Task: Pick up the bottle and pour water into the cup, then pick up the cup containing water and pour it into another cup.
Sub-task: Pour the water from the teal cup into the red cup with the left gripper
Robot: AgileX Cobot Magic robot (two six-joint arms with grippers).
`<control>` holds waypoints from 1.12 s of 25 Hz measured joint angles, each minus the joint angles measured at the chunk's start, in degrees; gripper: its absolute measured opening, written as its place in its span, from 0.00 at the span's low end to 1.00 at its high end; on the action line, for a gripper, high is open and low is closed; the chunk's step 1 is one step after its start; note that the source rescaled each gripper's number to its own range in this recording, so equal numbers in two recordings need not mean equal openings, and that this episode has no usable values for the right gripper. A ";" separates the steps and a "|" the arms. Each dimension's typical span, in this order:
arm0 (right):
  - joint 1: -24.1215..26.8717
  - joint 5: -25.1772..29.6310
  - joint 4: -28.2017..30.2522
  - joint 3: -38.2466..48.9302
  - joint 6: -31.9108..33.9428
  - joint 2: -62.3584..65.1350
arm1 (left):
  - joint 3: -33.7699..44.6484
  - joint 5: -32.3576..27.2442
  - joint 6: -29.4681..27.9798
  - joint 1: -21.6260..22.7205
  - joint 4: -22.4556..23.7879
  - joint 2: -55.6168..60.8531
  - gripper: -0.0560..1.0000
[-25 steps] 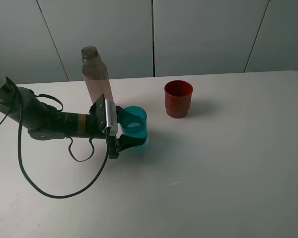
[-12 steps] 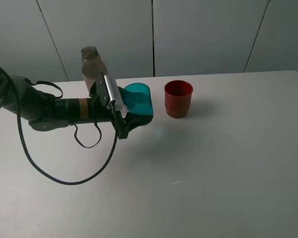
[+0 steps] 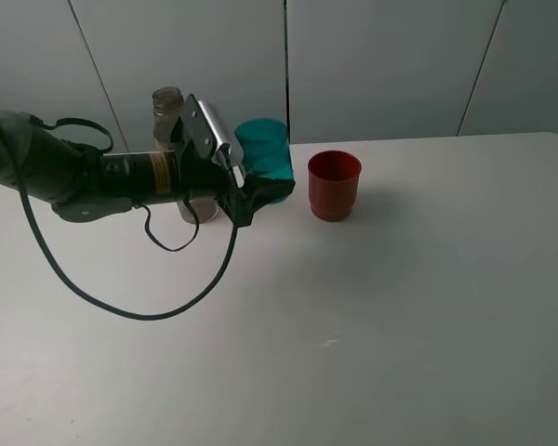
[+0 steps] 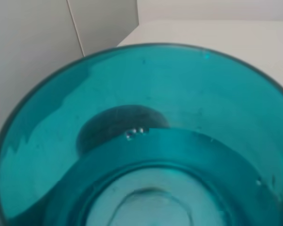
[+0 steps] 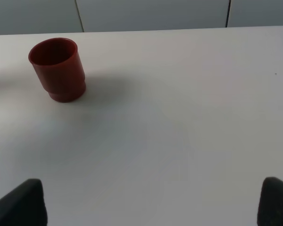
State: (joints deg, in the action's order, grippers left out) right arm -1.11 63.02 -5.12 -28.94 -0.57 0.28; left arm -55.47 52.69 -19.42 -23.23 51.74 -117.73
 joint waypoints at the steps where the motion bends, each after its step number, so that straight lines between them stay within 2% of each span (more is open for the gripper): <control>1: 0.00 0.00 0.00 0.00 0.00 0.00 | -0.92 -1.88 -1.14 -0.89 0.00 0.31 0.23; 4: 0.00 0.00 0.00 0.00 0.00 0.00 | -4.69 -7.42 -4.50 -3.23 0.00 0.40 0.23; 9: 0.00 0.00 0.00 0.00 0.00 0.00 | -11.02 -13.58 -5.42 -5.61 -0.66 0.40 0.23; 14: 0.00 0.00 0.00 0.00 0.00 0.00 | -16.12 -18.19 -5.85 -6.12 -4.10 0.40 0.22; 19: 0.00 0.00 0.00 0.00 0.00 0.00 | -21.38 -26.91 -4.96 -6.23 -6.56 0.30 0.22; 22: 0.00 0.00 0.00 0.00 0.00 0.00 | -24.55 -30.29 -2.97 -6.23 -6.81 -0.60 0.22; 28: 0.00 0.00 0.00 0.00 0.00 0.00 | -29.32 -37.33 -1.96 -6.23 -4.44 -4.01 0.22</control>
State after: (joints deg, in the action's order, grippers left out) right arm -1.11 63.02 -5.12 -28.94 -0.57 0.28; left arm -84.79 15.36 -21.38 -29.46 47.30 -121.75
